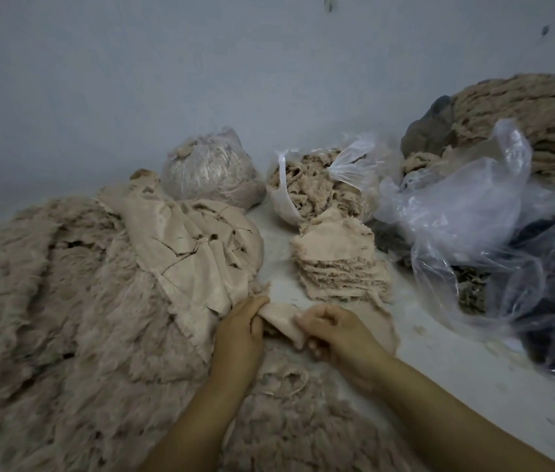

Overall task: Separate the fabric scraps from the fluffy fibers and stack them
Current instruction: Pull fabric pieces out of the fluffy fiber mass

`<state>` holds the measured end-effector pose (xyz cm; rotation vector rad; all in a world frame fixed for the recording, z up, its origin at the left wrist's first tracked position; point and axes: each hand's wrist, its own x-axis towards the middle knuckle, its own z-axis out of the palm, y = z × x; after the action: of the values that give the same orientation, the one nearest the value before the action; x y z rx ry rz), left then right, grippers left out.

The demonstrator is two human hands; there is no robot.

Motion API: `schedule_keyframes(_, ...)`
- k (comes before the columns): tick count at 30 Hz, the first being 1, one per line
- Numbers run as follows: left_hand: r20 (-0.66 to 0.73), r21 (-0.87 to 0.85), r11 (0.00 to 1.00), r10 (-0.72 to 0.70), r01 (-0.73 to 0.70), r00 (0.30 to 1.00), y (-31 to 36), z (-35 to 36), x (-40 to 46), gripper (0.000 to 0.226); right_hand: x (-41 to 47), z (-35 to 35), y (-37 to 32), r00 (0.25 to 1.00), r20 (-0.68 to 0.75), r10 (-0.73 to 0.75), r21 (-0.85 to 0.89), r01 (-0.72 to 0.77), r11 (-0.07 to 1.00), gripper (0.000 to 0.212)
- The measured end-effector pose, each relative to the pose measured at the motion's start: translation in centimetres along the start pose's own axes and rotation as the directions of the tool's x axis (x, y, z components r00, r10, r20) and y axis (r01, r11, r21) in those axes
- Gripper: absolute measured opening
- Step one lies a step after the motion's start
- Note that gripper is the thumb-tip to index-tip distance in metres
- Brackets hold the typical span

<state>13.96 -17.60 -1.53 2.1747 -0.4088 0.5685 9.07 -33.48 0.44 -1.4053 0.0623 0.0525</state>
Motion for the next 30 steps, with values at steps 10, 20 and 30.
schedule_keyframes(10,0.045,-0.018,0.995,0.094,-0.094,0.995,2.2,-0.7,-0.7,0.035,0.4,1.1,0.6,0.91,-0.164,-0.38,-0.288,0.324,0.901,0.016)
schedule_keyframes(20,0.339,-0.328,0.942,0.05,0.068,0.94,1.7,-0.2,0.2,0.026,-0.4,1.4,1.1,0.911,-0.091,-0.403,-0.394,0.339,0.854,0.023)
schedule_keyframes(30,0.209,-0.727,0.549,-0.395,0.412,0.895,1.1,-0.1,1.4,0.026,-1.0,1.8,1.6,0.984,-0.046,-0.173,-0.251,0.156,0.955,0.01)
